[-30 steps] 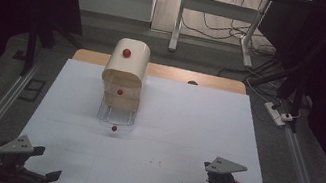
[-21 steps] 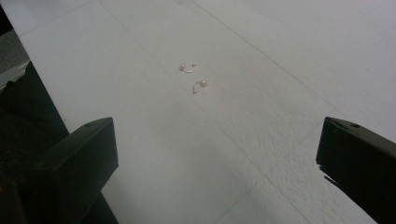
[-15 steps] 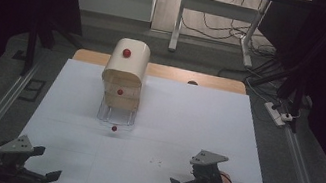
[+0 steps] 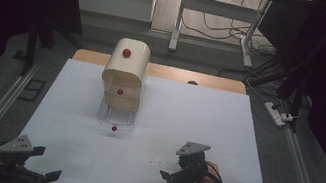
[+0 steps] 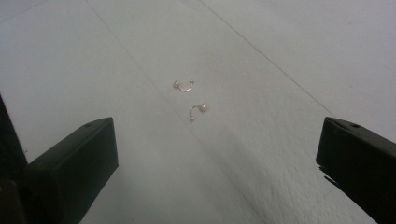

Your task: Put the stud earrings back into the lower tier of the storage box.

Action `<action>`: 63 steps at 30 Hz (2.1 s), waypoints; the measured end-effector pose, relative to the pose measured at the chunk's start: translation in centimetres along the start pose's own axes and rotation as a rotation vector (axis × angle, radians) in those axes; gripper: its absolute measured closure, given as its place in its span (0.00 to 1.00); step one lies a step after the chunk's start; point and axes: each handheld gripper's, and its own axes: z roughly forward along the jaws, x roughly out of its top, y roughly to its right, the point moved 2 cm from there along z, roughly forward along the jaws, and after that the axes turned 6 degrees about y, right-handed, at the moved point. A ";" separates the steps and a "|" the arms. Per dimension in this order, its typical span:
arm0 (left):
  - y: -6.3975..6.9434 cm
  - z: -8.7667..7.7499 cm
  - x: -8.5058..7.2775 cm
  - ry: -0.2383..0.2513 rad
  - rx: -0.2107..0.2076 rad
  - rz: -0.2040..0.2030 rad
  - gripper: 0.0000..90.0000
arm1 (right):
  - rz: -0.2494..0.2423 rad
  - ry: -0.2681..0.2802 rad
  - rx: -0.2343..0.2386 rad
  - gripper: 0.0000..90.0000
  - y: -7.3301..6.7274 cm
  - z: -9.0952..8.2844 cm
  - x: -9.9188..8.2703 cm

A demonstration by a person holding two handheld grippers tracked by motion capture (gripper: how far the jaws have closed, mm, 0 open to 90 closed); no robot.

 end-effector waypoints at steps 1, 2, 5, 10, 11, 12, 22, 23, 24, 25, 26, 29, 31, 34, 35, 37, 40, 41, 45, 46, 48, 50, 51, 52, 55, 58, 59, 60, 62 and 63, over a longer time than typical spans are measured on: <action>0.0 0.0 0.0 0.000 0.000 0.000 0.00 | 0.003 -0.006 -0.004 0.00 0.0 0.3 0.1; 0.0 0.0 0.0 0.000 -0.001 -0.001 0.00 | -0.001 -0.009 -0.001 0.00 0.0 0.6 0.1; 0.0 0.0 0.0 0.000 -0.001 -0.001 0.00 | -0.010 -0.025 -0.007 0.00 0.1 1.3 0.2; 0.0 0.0 0.0 -0.001 -0.004 -0.003 0.00 | -0.008 -0.043 -0.007 0.01 0.5 2.0 0.3; 0.0 0.0 0.0 -0.001 -0.004 -0.003 0.00 | -0.011 -0.048 -0.007 0.02 0.6 2.2 0.3; 0.0 0.0 0.0 0.000 -0.004 -0.003 0.00 | -0.010 -0.056 -0.007 0.05 0.9 2.5 0.4; -0.1 0.0 0.0 0.000 -0.004 -0.002 0.00 | -0.050 -0.076 0.037 0.49 1.4 3.5 1.1; -0.1 0.0 0.0 0.000 -0.006 -0.003 0.00 | -0.059 -0.081 0.045 0.56 1.4 3.6 1.2; -0.1 0.0 0.0 0.001 -0.007 -0.003 0.00 | -0.066 -0.085 0.055 0.61 1.3 3.7 1.3; -0.1 0.0 0.0 0.001 -0.007 -0.003 0.00 | -0.071 -0.088 0.064 0.66 1.3 3.8 1.4; -0.1 0.0 0.0 0.000 -0.006 -0.003 0.00 | -0.077 -0.093 0.076 0.71 1.2 3.9 1.4; -0.1 0.0 0.0 0.000 -0.006 -0.003 0.00 | -0.097 -0.110 0.098 0.79 1.1 4.2 1.5; -0.1 0.0 0.0 0.001 -0.007 -0.003 0.00 | -0.109 -0.119 0.109 0.83 0.9 4.5 1.6; -0.1 0.0 0.0 0.002 -0.008 -0.003 0.00 | -0.119 -0.138 0.117 0.88 0.7 4.9 1.6; -0.1 0.0 0.0 0.002 -0.008 -0.003 0.00 | -0.135 -0.142 0.121 0.90 0.7 5.0 1.5; -0.1 0.0 0.0 0.002 -0.008 -0.003 0.00 | -0.146 -0.148 0.124 0.91 0.6 5.2 1.5; -0.1 0.0 0.0 0.003 -0.008 -0.002 0.00 | -0.171 -0.152 0.126 0.96 0.5 5.2 1.5; -0.1 0.0 0.0 0.002 -0.009 -0.002 0.00 | -0.178 -0.153 0.124 0.96 0.4 5.2 1.5; 0.0 0.0 0.0 0.001 -0.010 -0.001 0.00 | -0.175 -0.159 0.116 0.96 0.3 5.2 1.6; 0.0 0.0 0.0 0.000 -0.010 -0.001 0.00 | -0.173 -0.158 0.116 0.96 0.3 5.2 1.6; 0.0 0.0 0.0 0.000 -0.011 -0.001 0.00 | -0.157 -0.151 0.123 0.96 0.4 5.1 1.7; 0.0 0.0 0.0 -0.001 -0.010 -0.001 0.00 | -0.150 -0.137 0.122 0.96 0.4 4.9 1.9; 0.0 0.0 0.0 -0.001 -0.010 -0.001 0.00 | -0.144 -0.129 0.125 0.96 0.4 4.8 2.0; -0.1 0.0 0.0 -0.001 -0.011 -0.002 0.00 | -0.135 -0.121 0.127 0.96 0.5 4.7 2.1; -0.1 0.0 0.0 -0.002 -0.011 -0.003 0.00 | -0.122 -0.101 0.130 0.96 0.6 4.4 2.5; -0.1 0.0 0.0 -0.004 -0.011 -0.005 0.00 | -0.106 -0.072 0.133 0.96 0.6 4.0 3.0; -0.1 0.0 0.0 -0.004 -0.011 -0.005 0.00 | -0.104 -0.060 0.135 0.96 0.7 3.9 3.2; -0.1 0.0 0.0 -0.004 -0.011 -0.005 0.00 | -0.100 -0.051 0.136 0.96 0.7 3.8 3.4; -0.1 0.0 0.0 -0.004 -0.011 -0.005 0.00 | -0.092 -0.029 0.137 0.96 0.8 3.7 3.8; -0.1 0.0 0.0 -0.004 -0.011 -0.005 0.00 | -0.086 -0.025 0.137 0.96 0.8 3.6 4.0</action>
